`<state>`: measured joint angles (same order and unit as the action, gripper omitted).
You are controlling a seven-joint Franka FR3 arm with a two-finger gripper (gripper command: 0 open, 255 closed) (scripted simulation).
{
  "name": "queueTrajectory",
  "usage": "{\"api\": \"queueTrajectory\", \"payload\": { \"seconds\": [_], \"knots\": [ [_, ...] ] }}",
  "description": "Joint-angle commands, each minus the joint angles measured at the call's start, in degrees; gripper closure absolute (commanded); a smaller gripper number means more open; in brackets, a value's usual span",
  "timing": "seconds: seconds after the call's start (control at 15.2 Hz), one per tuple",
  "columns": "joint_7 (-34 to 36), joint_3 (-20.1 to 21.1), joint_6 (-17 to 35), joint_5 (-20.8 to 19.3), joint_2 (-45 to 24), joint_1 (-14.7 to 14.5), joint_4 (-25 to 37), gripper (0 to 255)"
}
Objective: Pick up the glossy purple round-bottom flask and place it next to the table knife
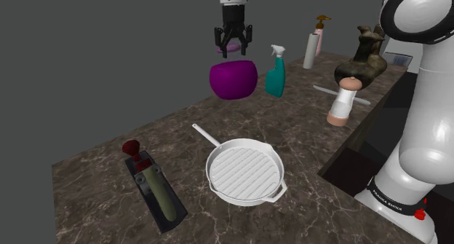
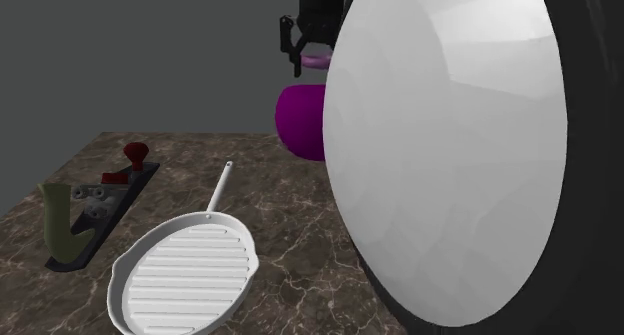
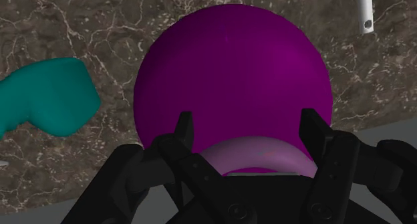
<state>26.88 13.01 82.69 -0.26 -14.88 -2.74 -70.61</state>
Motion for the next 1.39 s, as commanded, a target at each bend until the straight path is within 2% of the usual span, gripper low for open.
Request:
{"api": "queueTrajectory", "payload": {
  "seconds": [0.0, 0.53, 1.06, 1.12, 1.19, 1.32],
  "knots": [
    [-0.7, -0.2, -1.3, 0.3, 1.4, 0.6, 0.2, 255],
    [-8.4, -3.4, -6.3, 2.5, 11.6, 5.9, -5.1, 255],
    [-16.9, -7.8, -13.8, 2.9, 17.7, 10.4, -4.1, 255],
    [-15.7, -7.2, -12.9, 2.9, 17.1, 9.8, -4.2, 255],
    [-15.7, -7.2, -12.9, 2.9, 17.1, 9.8, -4.2, 0],
    [-18.5, -8.4, -2.6, 5.6, 25.8, 10.6, -19.0, 0]
  ]
}}
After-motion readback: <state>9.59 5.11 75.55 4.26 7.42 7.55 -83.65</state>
